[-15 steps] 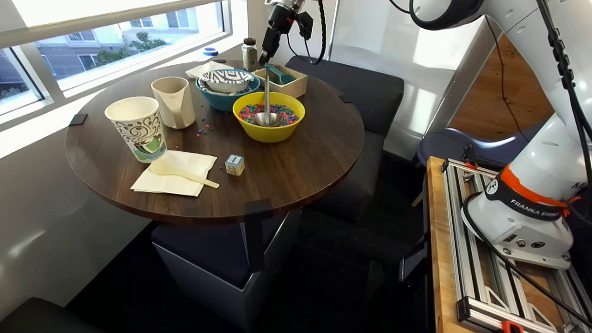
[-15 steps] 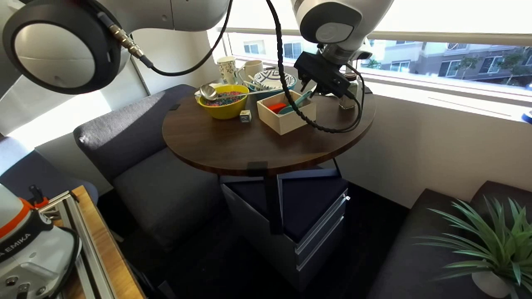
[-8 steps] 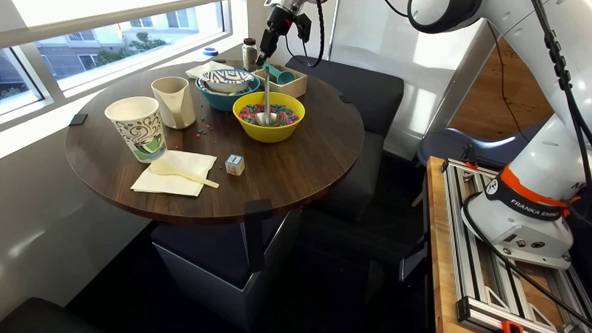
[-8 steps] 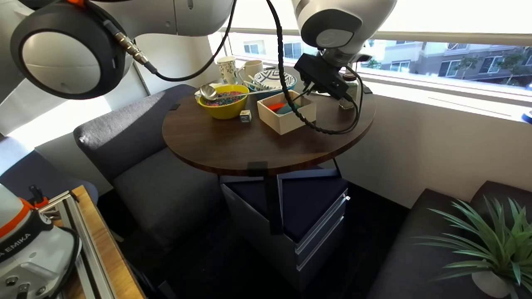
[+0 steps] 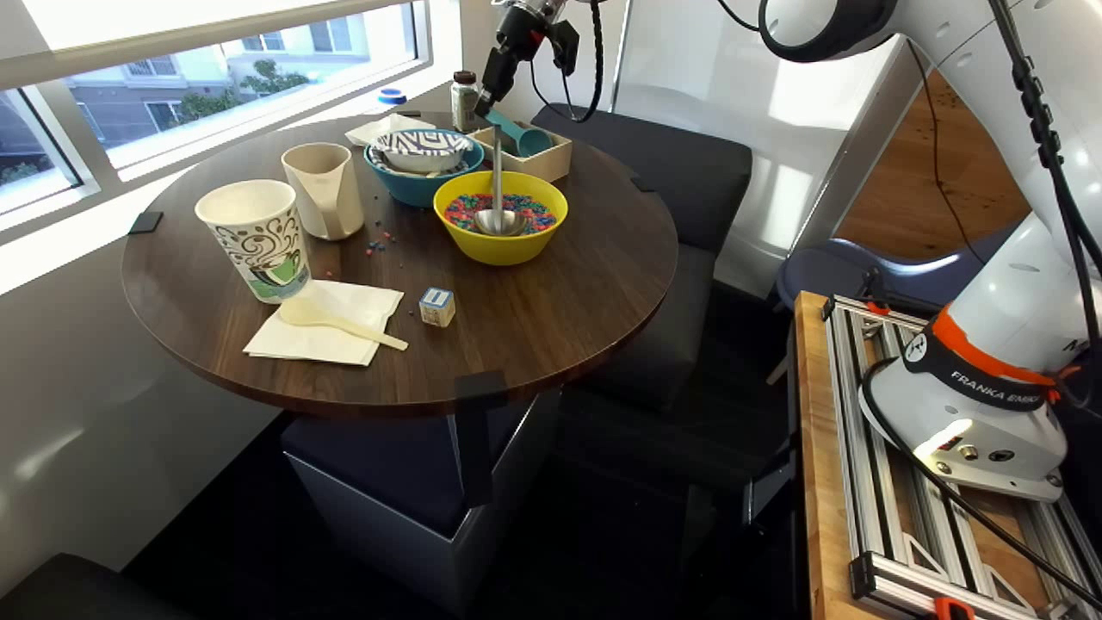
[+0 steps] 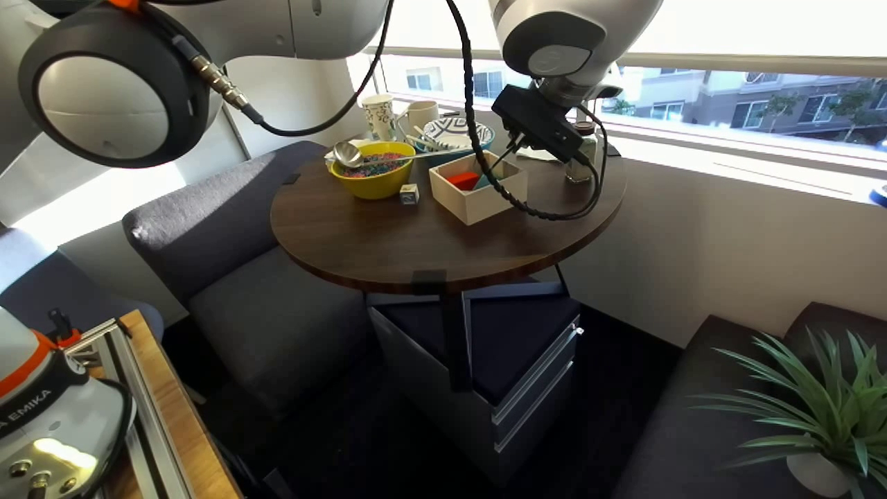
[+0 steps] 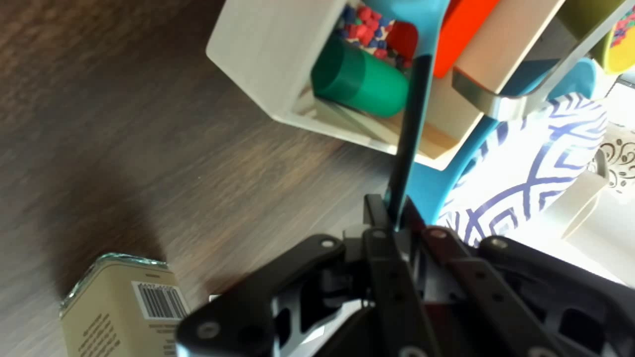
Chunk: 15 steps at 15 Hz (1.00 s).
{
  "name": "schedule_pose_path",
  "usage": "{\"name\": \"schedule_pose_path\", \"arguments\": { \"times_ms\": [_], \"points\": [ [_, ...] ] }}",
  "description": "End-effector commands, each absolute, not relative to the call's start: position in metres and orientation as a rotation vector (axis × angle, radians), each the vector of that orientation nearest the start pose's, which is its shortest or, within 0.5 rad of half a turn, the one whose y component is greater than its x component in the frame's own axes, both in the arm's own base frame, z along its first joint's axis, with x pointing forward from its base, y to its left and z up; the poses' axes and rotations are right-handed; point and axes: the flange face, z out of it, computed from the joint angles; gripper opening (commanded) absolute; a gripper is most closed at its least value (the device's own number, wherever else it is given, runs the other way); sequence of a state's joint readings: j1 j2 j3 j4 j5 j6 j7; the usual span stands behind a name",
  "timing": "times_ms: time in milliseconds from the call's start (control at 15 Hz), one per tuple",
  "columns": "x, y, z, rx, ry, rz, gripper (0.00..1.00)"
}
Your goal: Use the scooper to put some of the cereal into the white bowl
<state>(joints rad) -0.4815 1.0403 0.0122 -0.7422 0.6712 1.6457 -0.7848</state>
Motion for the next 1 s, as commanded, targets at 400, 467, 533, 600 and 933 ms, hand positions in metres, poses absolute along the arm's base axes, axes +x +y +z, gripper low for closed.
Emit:
{"name": "schedule_pose_path", "arguments": {
  "times_ms": [400,467,533,600,933],
  "points": [
    [0.712,-0.299,0.414,-2.402,-0.353,-0.495,0.02],
    [0.712,-0.295,0.427,-2.394,-0.385,-0.531,0.02],
    [0.711,-0.288,0.442,-2.380,-0.427,-0.563,0.02],
    [0.709,-0.282,0.456,-2.356,-0.464,-0.591,0.02],
    [0.699,-0.232,0.494,-2.167,-0.588,-0.686,0.02]
  ]
}}
